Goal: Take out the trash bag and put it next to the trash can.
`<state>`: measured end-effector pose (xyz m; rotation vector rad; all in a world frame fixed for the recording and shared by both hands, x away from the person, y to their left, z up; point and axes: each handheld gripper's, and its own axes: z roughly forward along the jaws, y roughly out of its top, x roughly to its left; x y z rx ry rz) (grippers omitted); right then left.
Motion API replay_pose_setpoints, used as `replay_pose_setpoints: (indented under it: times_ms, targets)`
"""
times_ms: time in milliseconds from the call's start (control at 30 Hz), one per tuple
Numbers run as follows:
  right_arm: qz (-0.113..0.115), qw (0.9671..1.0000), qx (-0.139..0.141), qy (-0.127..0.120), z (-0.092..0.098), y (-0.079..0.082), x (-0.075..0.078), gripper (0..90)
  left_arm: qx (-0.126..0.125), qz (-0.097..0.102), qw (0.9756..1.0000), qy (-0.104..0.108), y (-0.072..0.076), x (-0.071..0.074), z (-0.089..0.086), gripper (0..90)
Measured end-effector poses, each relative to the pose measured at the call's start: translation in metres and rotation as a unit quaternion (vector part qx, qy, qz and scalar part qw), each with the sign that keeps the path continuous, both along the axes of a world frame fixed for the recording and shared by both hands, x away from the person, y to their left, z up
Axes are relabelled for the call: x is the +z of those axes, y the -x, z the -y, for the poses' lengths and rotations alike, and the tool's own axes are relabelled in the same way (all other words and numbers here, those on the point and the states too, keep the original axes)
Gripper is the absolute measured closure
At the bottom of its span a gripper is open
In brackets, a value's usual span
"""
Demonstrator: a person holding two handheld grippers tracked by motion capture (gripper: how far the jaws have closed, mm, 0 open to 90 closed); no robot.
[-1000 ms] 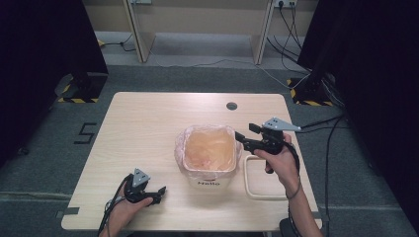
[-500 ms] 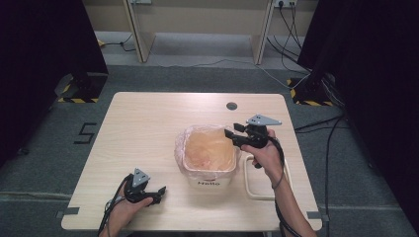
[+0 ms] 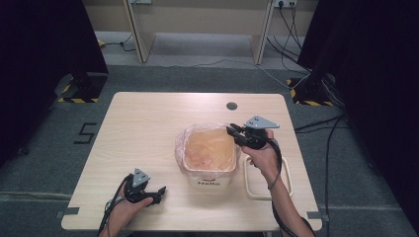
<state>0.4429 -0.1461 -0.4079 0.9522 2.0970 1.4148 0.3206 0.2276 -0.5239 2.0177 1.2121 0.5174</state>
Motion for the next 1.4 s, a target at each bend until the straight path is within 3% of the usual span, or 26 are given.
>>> replay_pose_setpoints:
  times_ms: [300, 500, 667, 900, 933, 1033, 1100, 1133, 1167, 1233, 1333, 1400]
  targets:
    - [0.03, 0.9995, 0.013, -0.002, -0.009, 0.003, 0.016, 82.8, 0.013, 0.0, 0.9999, -0.003, 0.0, 0.0, 0.001, 13.8]
    - [0.029, 0.9993, 0.019, -0.01, -0.013, 0.0, 0.019, 83.0, 0.019, 0.0, 0.9998, -0.001, 0.001, 0.0, 0.001, 14.7]
    - [0.038, 0.9989, 0.023, -0.013, -0.014, -0.002, 0.024, 83.3, 0.005, -0.005, 1.0, -0.002, 0.004, 0.004, 0.008, 15.7]
    - [0.035, 0.9991, 0.015, -0.017, -0.005, -0.004, 0.023, 83.3, -0.029, 0.008, 0.9991, 0.03, 0.013, 0.025, 0.027, 15.7]
    - [0.034, 0.9991, 0.015, -0.017, -0.005, -0.004, 0.023, 83.2, -0.041, 0.022, 0.9982, 0.036, 0.018, 0.036, 0.033, 15.7]
    - [0.034, 0.9991, 0.016, -0.021, -0.004, -0.003, 0.024, 83.2, -0.055, 0.031, 0.997, 0.045, 0.024, 0.048, 0.04, 15.6]
    - [0.035, 0.999, 0.015, -0.022, -0.004, -0.002, 0.025, 83.2, -0.077, 0.044, 0.9947, 0.052, 0.031, 0.061, 0.047, 15.6]
    - [0.036, 0.999, 0.015, -0.023, -0.004, -0.002, 0.026, 83.1, -0.092, 0.063, 0.9921, 0.058, 0.038, 0.075, 0.054, 15.6]
    - [0.036, 0.999, 0.015, -0.023, -0.004, -0.002, 0.026, 83.1, -0.092, 0.063, 0.9921, 0.058, 0.038, 0.075, 0.054, 15.6]
    - [0.035, 0.999, 0.016, -0.024, -0.004, -0.001, 0.025, 82.8, -0.111, 0.086, 0.9879, 0.064, 0.044, 0.094, 0.063, 15.6]
    - [0.033, 0.9991, 0.017, -0.021, -0.006, -0.002, 0.023, 82.8, -0.129, 0.101, 0.984, 0.071, 0.048, 0.109, 0.072, 15.6]
    - [0.032, 0.9991, 0.018, -0.022, -0.006, -0.002, 0.022, 82.8, -0.134, 0.104, 0.9827, 0.074, 0.048, 0.113, 0.074, 15.6]
